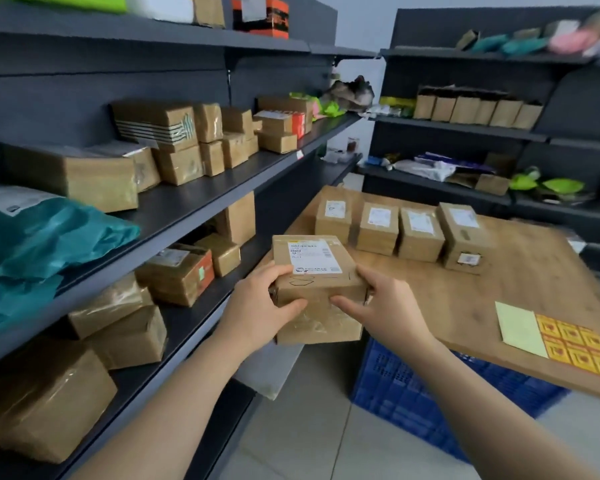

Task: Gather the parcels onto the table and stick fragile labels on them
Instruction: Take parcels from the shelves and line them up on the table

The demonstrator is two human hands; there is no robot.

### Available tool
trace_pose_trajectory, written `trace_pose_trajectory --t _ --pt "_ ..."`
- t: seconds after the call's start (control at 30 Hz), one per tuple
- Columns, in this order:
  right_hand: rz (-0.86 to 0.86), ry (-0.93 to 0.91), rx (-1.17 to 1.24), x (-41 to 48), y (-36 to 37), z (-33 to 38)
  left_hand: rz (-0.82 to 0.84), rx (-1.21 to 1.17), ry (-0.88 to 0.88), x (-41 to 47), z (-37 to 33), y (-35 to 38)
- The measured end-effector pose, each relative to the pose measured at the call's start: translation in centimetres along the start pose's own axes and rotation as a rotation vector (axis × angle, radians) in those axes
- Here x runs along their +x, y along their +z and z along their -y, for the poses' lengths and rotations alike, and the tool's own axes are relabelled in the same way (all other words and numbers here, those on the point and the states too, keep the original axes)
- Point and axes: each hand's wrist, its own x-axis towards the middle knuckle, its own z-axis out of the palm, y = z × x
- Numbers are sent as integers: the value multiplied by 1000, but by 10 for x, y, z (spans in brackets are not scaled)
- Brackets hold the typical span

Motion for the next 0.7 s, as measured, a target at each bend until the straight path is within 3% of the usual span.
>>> trace_pose_trajectory --t 0.7 --pt "-148 224 -189 170 -74 -182 176 -110 112 245 -40 179"
